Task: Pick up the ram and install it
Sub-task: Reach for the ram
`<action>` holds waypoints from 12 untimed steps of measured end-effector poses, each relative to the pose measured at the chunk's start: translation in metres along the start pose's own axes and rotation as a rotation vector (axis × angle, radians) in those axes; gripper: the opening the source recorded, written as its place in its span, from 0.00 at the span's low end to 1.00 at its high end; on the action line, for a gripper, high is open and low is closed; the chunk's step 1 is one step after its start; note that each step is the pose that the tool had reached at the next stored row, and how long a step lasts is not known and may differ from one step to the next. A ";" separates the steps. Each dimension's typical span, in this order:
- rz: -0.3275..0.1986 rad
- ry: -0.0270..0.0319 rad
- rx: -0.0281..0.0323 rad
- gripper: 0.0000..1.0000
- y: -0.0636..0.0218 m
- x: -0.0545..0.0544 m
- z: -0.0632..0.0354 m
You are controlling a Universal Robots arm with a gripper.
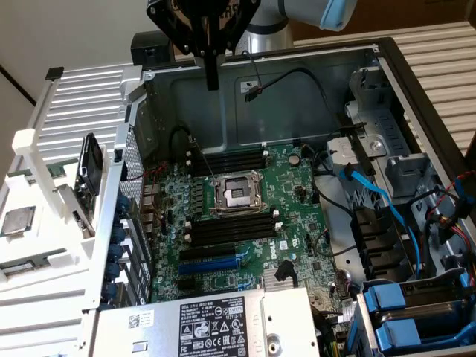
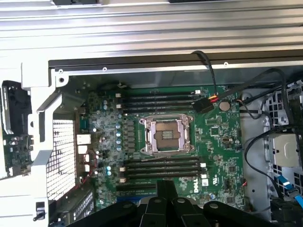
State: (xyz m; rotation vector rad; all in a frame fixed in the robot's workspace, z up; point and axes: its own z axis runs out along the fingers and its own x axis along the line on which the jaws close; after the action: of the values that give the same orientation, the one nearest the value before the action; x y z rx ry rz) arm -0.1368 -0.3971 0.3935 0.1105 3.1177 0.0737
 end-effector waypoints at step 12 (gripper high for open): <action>0.000 -0.0026 0.0016 0.11 -0.0007 0.046 -0.0009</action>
State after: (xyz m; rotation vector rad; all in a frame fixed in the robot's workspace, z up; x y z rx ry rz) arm -0.1827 -0.3946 0.3935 0.1103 3.1152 0.0710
